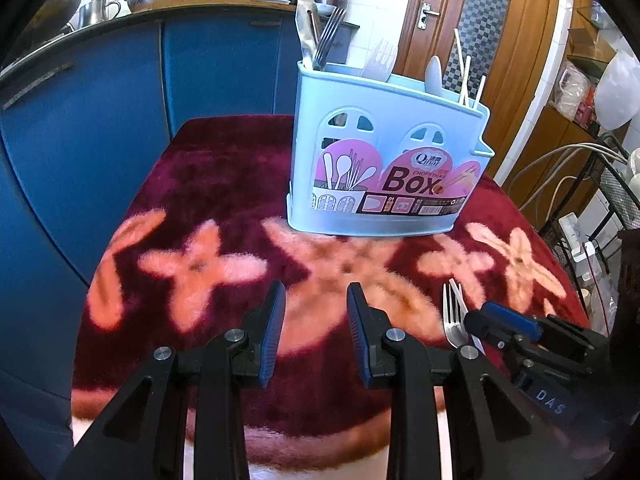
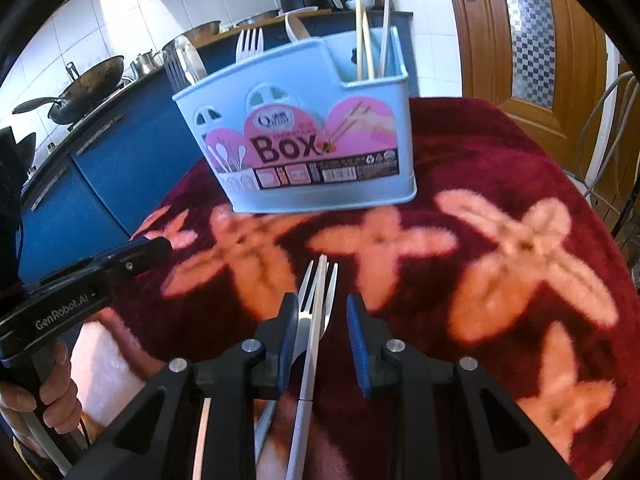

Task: Organize utensils
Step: 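Move both tools back down to the remaining forks and chopstick, then grasp a silver fork with the left tool while the right tool grasps a chopstick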

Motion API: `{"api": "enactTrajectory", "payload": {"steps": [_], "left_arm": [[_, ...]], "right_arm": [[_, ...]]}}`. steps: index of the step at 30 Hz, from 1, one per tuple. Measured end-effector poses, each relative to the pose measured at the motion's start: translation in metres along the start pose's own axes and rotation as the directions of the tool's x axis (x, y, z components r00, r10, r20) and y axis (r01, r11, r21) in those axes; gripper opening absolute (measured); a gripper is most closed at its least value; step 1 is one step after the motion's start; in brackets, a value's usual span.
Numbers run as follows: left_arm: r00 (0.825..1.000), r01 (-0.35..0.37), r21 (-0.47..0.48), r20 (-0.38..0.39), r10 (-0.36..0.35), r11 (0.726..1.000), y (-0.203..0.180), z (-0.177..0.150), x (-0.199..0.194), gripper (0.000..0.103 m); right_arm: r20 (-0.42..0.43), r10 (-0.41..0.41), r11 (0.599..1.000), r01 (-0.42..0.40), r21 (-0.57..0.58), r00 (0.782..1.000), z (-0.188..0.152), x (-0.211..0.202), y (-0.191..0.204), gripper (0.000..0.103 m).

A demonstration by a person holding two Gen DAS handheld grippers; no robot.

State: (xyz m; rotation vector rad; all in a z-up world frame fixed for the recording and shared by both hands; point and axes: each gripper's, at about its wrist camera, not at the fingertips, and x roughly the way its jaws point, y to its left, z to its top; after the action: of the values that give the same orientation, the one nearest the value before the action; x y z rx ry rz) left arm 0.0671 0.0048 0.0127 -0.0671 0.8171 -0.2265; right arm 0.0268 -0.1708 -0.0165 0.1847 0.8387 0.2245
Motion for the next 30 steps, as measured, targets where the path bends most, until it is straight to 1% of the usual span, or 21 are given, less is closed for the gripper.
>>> {"api": "enactTrajectory", "payload": {"steps": [4,6,9,10,13,16,22,30], "left_arm": [[1.0,0.004,-0.004,-0.006,-0.004,1.0,0.001,-0.002,0.002,0.032],[1.0,0.006,-0.003,-0.01,-0.006,1.0,0.001,-0.002,0.003,0.032],[1.0,0.01,0.0,-0.016,-0.01,1.0,-0.002,-0.004,0.005,0.032],[1.0,0.013,0.002,-0.019,-0.012,1.0,-0.003,-0.004,0.005,0.032],[0.999,0.019,0.009,-0.026,-0.019,1.0,-0.008,-0.005,0.006,0.032],[0.999,0.03,0.018,-0.034,-0.029,0.999,-0.012,-0.005,0.007,0.032],[0.996,0.069,0.045,-0.06,-0.066,0.997,-0.029,-0.008,0.009,0.032],[0.982,0.149,0.069,-0.124,-0.14,0.986,-0.055,-0.012,0.019,0.032]], "right_arm": [[-0.031,-0.003,1.0,0.003,0.005,1.0,-0.004,0.007,-0.001,0.028],[-0.031,-0.008,1.0,0.008,0.0,1.0,-0.005,0.008,-0.001,0.026],[-0.031,-0.013,1.0,0.013,-0.002,0.999,-0.005,0.008,-0.002,0.016],[-0.032,-0.011,1.0,0.011,0.002,0.999,-0.005,0.008,-0.003,0.011],[-0.028,-0.008,1.0,0.008,0.007,1.0,-0.005,0.007,-0.005,0.007],[-0.011,0.001,1.0,0.0,0.018,1.0,-0.004,0.001,-0.009,0.006],[0.016,-0.023,0.999,0.023,0.034,1.0,-0.002,-0.013,-0.022,0.006],[0.013,-0.048,0.996,0.047,0.082,0.999,-0.007,-0.022,-0.049,0.006]]}}
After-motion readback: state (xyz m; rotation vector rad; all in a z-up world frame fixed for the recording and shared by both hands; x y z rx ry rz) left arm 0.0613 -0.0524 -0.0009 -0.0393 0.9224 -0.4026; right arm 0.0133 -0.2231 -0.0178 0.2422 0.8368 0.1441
